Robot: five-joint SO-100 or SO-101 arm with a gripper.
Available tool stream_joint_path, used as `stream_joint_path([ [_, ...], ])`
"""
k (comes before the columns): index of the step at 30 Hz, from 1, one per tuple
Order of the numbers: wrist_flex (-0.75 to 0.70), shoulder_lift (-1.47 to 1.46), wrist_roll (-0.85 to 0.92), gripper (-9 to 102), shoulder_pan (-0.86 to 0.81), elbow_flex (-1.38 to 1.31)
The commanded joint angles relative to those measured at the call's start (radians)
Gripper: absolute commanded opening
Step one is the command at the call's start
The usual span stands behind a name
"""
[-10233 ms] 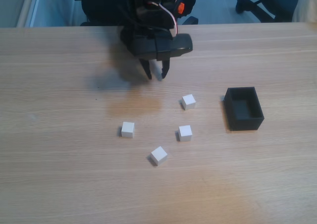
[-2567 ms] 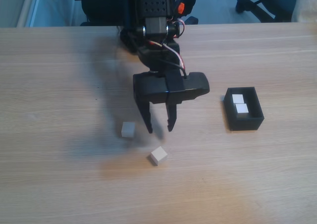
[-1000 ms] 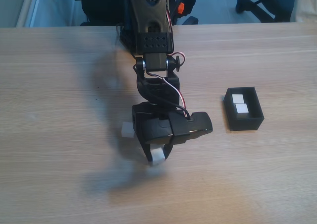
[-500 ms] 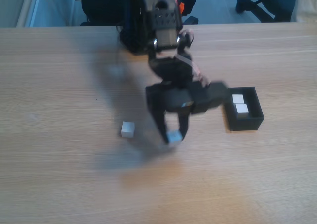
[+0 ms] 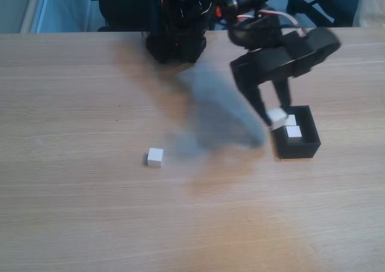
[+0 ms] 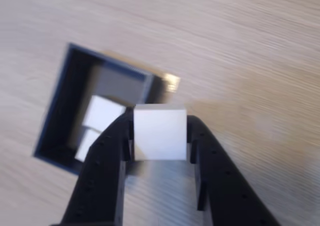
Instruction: Pick blocks and place them in the box.
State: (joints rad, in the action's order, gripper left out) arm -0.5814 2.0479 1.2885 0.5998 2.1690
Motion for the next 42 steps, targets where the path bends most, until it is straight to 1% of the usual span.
stream_joint_path([
  [1, -0.025, -0.054, -0.035, 0, 0.04, -0.121],
  [7, -0.101, -0.196, -0.095, 0, 0.069, -0.284],
  [9, -0.124, -0.232, -0.11, 2, 0.071, -0.325],
  [11, -0.147, -0.258, -0.123, 5, 0.071, -0.357],
  [13, -0.166, -0.278, -0.143, 13, 0.069, -0.38],
  [14, -0.175, -0.285, -0.144, 16, 0.069, -0.391],
  [17, -0.196, -0.308, -0.141, 19, 0.074, -0.425],
  [21, -0.225, -0.322, -0.147, 18, 0.08, -0.465],
  [24, -0.276, -0.299, -0.129, 11, 0.06, -0.466],
  [26, -0.307, -0.261, -0.127, 4, 0.02, -0.442],
  [31, -0.331, -0.097, -0.012, 0, -0.144, -0.252],
  [33, -0.33, -0.031, 0.055, 0, -0.222, -0.17],
  [37, -0.298, 0.071, 0.153, 0, -0.374, -0.029],
  [42, -0.198, 0.123, 0.16, 0, -0.531, 0.081],
])
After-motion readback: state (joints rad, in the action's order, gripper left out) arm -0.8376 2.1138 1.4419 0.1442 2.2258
